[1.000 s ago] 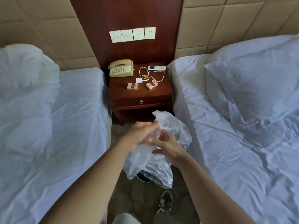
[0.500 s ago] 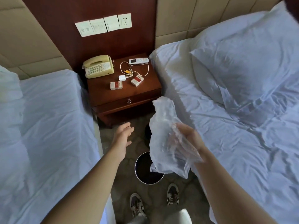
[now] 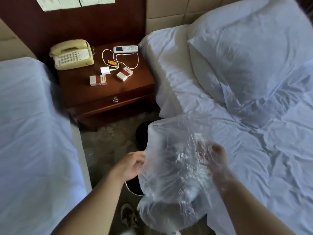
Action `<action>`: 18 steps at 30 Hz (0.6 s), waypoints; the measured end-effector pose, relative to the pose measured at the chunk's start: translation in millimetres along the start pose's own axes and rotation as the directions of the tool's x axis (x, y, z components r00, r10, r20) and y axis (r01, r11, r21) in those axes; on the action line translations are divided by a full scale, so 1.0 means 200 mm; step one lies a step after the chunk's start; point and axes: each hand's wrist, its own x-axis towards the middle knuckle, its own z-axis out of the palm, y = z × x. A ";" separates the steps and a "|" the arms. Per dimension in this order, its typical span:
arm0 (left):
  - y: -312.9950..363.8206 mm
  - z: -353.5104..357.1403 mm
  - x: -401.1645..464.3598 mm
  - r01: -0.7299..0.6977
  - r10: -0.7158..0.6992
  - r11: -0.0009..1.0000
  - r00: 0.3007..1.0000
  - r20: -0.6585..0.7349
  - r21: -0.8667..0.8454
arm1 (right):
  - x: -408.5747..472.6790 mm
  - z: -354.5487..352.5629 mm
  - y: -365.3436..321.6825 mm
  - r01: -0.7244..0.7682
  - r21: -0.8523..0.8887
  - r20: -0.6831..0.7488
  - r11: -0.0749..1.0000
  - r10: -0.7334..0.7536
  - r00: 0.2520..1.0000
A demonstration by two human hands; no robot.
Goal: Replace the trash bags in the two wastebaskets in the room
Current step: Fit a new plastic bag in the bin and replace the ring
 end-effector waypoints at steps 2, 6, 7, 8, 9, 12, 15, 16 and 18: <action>0.00 -0.09 0.02 0.015 -0.018 0.998 0.999 -0.049 -0.060 | 0.09 -0.03 0.04 -0.200 0.051 0.108 0.978 0.194 0.975; 0.06 -0.14 0.01 -0.074 0.050 0.993 0.971 -0.232 -0.094 | 0.17 -0.05 0.13 -0.485 -0.023 0.016 0.874 0.486 0.874; 0.08 -0.14 0.00 -0.118 0.091 0.989 0.960 -0.265 -0.086 | 0.17 -0.05 0.16 -0.521 -0.043 -0.040 0.852 0.520 0.853; 0.11 -0.14 0.00 -0.158 0.121 0.980 0.954 -0.273 -0.118 | 0.18 -0.05 0.18 -0.545 -0.062 -0.094 0.836 0.539 0.837; 0.13 -0.14 -0.01 -0.189 0.141 0.970 0.951 -0.274 -0.155 | 0.21 -0.06 0.21 -0.566 -0.060 -0.155 0.822 0.552 0.819; 0.19 -0.13 -0.01 -0.252 0.188 0.948 0.936 -0.298 -0.194 | 0.26 -0.05 0.27 -0.620 0.085 -0.164 0.780 0.624 0.764; 0.23 -0.12 0.01 -0.299 0.241 0.946 0.908 -0.343 -0.125 | 0.27 0.01 0.27 -0.604 0.164 -0.069 0.780 0.620 0.782; 0.24 -0.12 0.02 -0.304 0.246 0.943 0.911 -0.332 -0.133 | 0.28 0.03 0.28 -0.576 0.102 -0.126 0.811 0.585 0.801; 0.25 -0.14 0.03 -0.314 0.261 0.930 0.930 -0.258 -0.190 | 0.29 0.07 0.29 -0.438 -0.165 -0.414 0.884 0.341 0.844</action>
